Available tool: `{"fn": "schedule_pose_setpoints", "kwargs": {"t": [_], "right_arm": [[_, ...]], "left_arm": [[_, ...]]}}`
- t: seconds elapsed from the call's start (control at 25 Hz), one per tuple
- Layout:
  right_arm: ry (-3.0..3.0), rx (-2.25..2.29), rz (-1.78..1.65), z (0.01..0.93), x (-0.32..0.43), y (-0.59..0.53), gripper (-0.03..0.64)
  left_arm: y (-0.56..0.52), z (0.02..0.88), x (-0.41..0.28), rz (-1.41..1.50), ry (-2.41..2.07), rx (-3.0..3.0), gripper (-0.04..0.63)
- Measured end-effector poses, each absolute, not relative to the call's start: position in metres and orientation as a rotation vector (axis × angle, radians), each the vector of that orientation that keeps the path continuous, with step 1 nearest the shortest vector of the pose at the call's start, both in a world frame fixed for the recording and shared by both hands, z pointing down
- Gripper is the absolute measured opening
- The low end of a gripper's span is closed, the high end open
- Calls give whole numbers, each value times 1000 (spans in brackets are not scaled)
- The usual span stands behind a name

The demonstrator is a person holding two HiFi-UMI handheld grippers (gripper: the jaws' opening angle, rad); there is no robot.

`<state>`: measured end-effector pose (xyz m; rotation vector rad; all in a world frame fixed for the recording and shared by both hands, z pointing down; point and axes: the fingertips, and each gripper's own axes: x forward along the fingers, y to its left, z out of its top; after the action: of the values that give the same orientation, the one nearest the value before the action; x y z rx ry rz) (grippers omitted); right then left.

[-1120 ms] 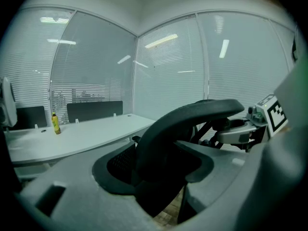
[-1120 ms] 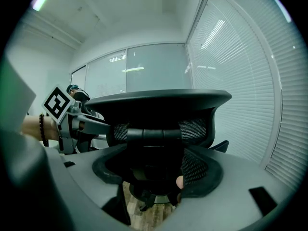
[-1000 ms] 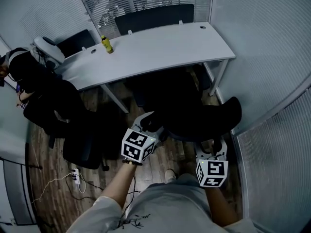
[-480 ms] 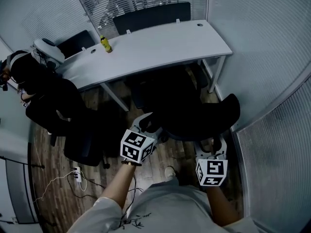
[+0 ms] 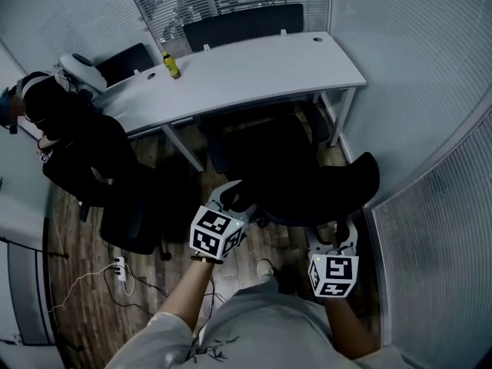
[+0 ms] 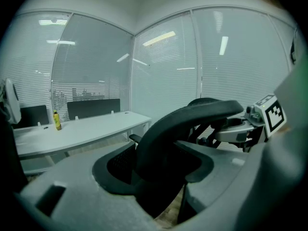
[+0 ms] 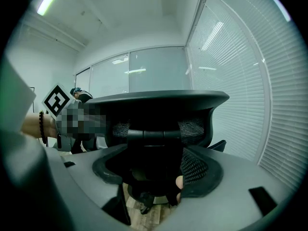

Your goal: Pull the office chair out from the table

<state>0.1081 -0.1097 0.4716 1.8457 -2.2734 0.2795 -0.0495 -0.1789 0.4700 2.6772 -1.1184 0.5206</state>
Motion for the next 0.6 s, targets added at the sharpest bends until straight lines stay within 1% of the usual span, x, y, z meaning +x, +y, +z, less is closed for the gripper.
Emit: {"fn": "schedule_pose_setpoints", "kwargs": {"t": [0.6], "right_arm": [[-2282, 1823, 272, 469, 129, -47, 273]], "left_arm": [[-113, 469, -30, 515, -1130, 2662, 247]]}}
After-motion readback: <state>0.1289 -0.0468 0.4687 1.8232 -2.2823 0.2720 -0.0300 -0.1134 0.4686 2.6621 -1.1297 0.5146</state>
